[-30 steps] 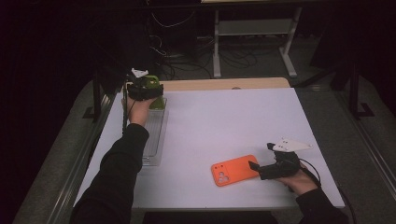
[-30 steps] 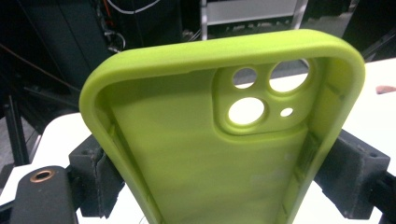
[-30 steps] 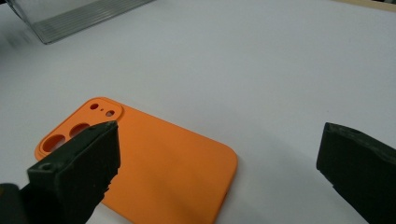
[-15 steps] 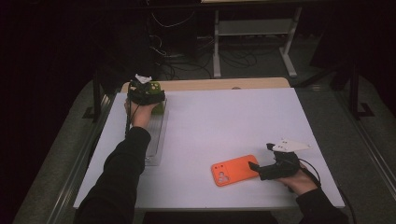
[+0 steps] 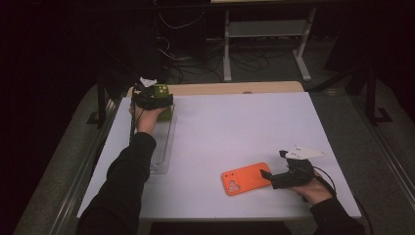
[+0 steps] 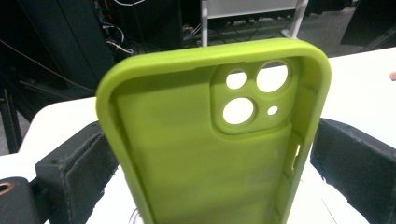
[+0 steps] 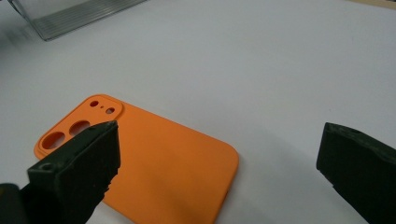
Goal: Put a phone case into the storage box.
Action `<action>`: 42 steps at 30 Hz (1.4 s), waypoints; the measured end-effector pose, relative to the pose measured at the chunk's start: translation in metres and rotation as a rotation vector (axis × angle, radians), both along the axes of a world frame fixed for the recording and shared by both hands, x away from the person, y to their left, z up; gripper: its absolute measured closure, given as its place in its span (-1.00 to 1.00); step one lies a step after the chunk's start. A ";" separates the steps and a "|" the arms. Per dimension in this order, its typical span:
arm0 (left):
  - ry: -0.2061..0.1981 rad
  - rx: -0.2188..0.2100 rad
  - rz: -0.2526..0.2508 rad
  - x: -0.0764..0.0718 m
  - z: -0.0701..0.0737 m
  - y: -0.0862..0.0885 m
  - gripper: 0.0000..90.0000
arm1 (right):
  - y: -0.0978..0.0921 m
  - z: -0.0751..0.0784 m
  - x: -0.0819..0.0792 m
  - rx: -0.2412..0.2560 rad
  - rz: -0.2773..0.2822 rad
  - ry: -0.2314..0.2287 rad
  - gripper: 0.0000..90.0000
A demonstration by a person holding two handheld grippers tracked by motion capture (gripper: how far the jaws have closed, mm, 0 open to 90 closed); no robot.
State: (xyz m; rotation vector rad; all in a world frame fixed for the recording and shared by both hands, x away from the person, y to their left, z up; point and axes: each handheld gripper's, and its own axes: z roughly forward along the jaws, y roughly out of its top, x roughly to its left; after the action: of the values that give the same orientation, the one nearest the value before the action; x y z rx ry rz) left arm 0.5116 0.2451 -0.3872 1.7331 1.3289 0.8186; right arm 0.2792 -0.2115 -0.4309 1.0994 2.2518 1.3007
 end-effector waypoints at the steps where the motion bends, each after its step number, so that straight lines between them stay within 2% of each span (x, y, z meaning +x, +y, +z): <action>1: 0.002 0.009 -0.007 -0.001 0.002 0.002 -0.97 | 0.000 0.000 0.000 -0.001 0.000 0.000 -1.00; 3: -0.001 -0.005 -0.019 -0.002 0.004 0.005 -0.97 | 0.000 0.000 0.000 -0.002 0.001 -0.002 -1.00; 4: 0.004 0.011 -0.029 -0.003 0.006 0.007 -0.97 | 0.000 0.000 0.000 -0.003 0.001 -0.002 -1.00; 8: 0.014 -0.002 -0.052 -0.007 0.011 0.014 -0.97 | 0.000 0.000 0.000 -0.005 0.000 -0.002 -1.00; 9: 0.029 0.010 -0.071 -0.009 0.013 0.017 -0.97 | 0.000 0.000 0.000 -0.005 0.000 -0.001 -1.00; 10: 0.033 -0.008 -0.078 -0.010 0.014 0.017 -0.97 | 0.000 0.000 0.000 -0.005 -0.001 -0.001 -1.00; 11: 0.042 0.011 -0.093 -0.012 0.016 0.020 -0.97 | 0.000 0.000 0.000 -0.005 -0.002 -0.001 -1.00; 14: 0.067 0.008 -0.138 -0.020 0.022 0.024 -1.00 | 0.000 0.000 0.001 -0.003 -0.005 0.000 -1.00; 21: 0.098 0.022 -0.237 -0.042 0.041 0.027 -1.00 | 0.002 -0.001 0.004 -0.008 -0.001 0.007 -1.00; 25: 0.121 0.055 -0.306 -0.058 0.047 0.022 -1.00 | 0.002 -0.001 0.004 -0.013 -0.003 0.008 -1.00; 27: 0.119 0.067 -0.333 -0.067 0.050 0.019 -1.00 | 0.003 0.000 0.005 -0.009 -0.005 0.001 -1.00; 30: 0.116 0.040 -0.371 -0.080 0.052 0.014 -1.00 | 0.004 -0.001 0.007 -0.017 0.003 -0.001 -1.00; 36: 0.122 0.042 -0.448 -0.100 0.052 0.003 -1.00 | 0.006 -0.001 0.008 -0.021 0.014 -0.001 -1.00; 38: 0.125 0.032 -0.474 -0.105 0.052 -0.001 -1.00 | 0.007 -0.001 0.007 -0.023 0.016 0.003 -1.00; 42: 0.133 0.041 -0.547 -0.114 0.052 -0.012 -1.00 | 0.008 0.000 0.006 -0.021 0.018 -0.001 -1.00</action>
State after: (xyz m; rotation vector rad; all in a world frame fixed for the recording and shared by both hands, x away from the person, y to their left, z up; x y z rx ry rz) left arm 0.3972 0.2333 -0.3348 2.0747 0.8481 0.4251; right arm 0.2853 -0.2038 -0.4305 1.0730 2.2743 1.2810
